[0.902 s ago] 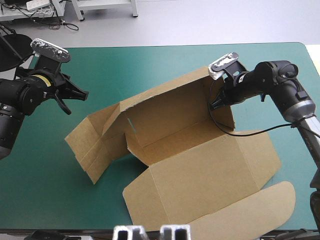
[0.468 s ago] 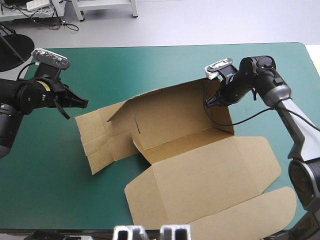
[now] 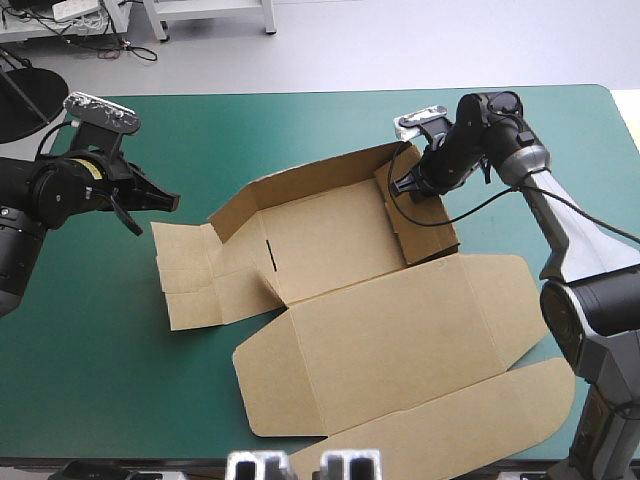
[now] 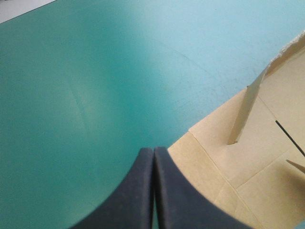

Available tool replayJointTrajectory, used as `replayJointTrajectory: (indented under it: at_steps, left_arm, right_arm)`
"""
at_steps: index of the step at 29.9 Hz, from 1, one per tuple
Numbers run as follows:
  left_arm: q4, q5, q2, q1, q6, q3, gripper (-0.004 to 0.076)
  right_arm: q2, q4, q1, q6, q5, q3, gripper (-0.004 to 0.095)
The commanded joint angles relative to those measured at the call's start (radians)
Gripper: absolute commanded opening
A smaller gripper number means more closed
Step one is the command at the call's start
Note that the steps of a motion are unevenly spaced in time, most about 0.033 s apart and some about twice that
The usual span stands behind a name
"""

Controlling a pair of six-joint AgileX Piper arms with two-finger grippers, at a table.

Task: Fold the box

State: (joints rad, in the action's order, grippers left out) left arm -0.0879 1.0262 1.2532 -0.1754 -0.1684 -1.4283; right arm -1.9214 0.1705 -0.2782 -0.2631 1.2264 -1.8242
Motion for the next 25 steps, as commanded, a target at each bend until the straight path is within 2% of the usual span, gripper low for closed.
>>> replayJointTrajectory:
  at_steps: [1,3,5,15,25]
  left_arm:
    - [-0.029,-0.059,-0.025,0.003,0.010,-0.033,-0.0010]
    - [-0.039,-0.059,-0.025,0.003,0.010,-0.033,-0.0010]
    - [-0.039,-0.059,-0.025,0.003,0.010,-0.033,-0.0010]
    - [-0.047,-0.060,-0.025,0.003,0.014,-0.033,-0.0010]
    - [-0.040,-0.063,-0.025,0.003,0.029,-0.033,-0.0010]
  right_arm:
    - [0.069,0.029,-0.003,0.011,0.026,-0.123,0.0568]
    - [0.093,0.036,-0.003,0.011,0.026,-0.161,0.0658]
    - [0.115,0.030,-0.003,0.008,0.026,-0.183,0.0691]
    - [0.142,0.025,-0.003,0.021,0.026,-0.173,0.0691]
    - [0.121,-0.019,-0.003,0.006,0.026,0.113,0.0691]
